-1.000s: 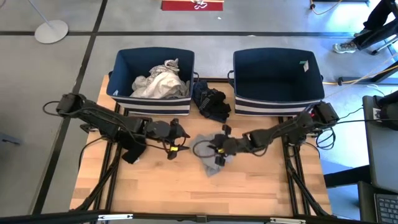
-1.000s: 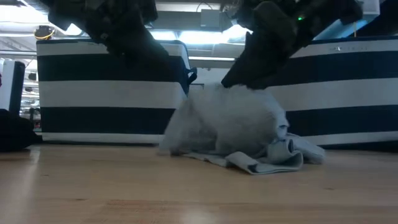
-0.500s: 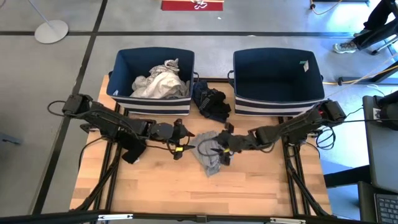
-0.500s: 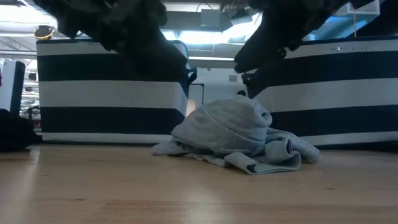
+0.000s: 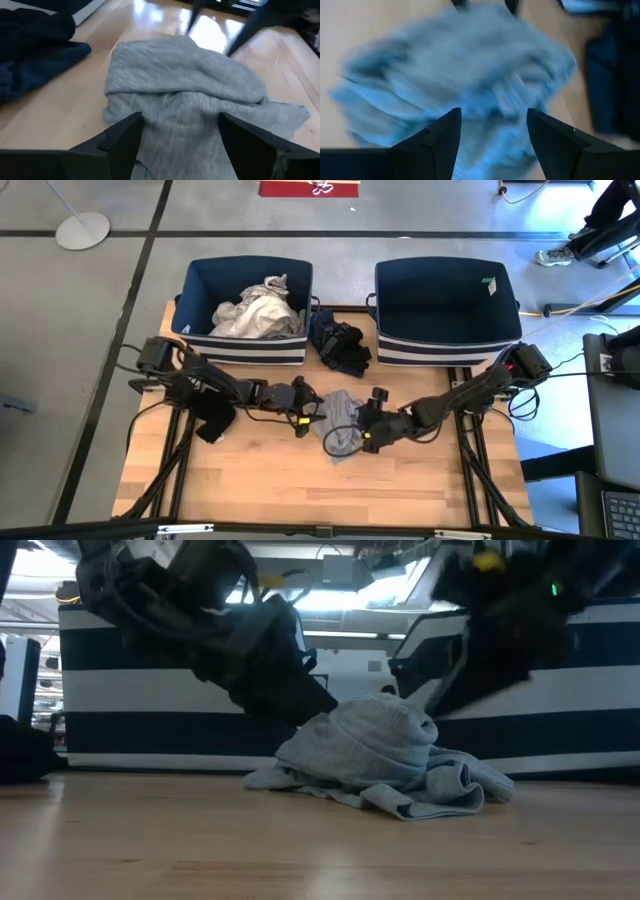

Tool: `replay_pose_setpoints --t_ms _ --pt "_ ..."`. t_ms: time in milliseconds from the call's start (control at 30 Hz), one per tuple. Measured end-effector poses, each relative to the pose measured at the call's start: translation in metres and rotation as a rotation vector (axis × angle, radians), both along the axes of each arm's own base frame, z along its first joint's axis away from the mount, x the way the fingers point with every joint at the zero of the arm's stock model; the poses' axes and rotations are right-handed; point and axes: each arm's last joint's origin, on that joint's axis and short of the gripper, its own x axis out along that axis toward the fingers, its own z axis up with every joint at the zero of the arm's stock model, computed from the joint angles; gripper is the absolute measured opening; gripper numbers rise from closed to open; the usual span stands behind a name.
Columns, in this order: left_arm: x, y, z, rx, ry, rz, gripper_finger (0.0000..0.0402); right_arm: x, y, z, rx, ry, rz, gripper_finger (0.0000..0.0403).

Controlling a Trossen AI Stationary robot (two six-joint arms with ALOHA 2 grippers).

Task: Sort clothes
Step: Put the gray shirt into the left blue bin

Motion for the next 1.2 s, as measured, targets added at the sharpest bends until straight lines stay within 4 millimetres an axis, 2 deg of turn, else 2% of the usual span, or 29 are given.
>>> replay_pose_setpoints --t_ms 67,367,633,767,1033,1200 --pt "0.002 0.0 -0.006 0.014 -0.001 -0.007 0.0253 -0.006 -0.006 -0.011 -0.007 0.012 -0.038 0.0225" --pt "0.009 0.006 -0.035 0.019 0.027 0.01 0.0253 -0.016 -0.026 -0.05 0.117 -0.154 -0.075 0.0225" --pt "0.017 0.006 -0.055 -0.04 0.013 0.009 0.0247 -0.002 -0.023 -0.079 0.167 -0.175 -0.046 0.0225" --pt "0.018 0.006 -0.063 -0.031 0.034 0.005 0.0201 0.003 -0.021 -0.086 0.149 -0.157 -0.054 0.0225" --pt "0.016 0.004 -0.062 -0.008 0.051 -0.013 0.0044 0.0 -0.022 -0.082 0.152 -0.15 -0.081 0.0225" --pt "0.013 -0.002 -0.045 0.062 0.068 -0.065 0.0035 -0.007 -0.019 -0.071 0.151 -0.132 -0.065 0.0225"
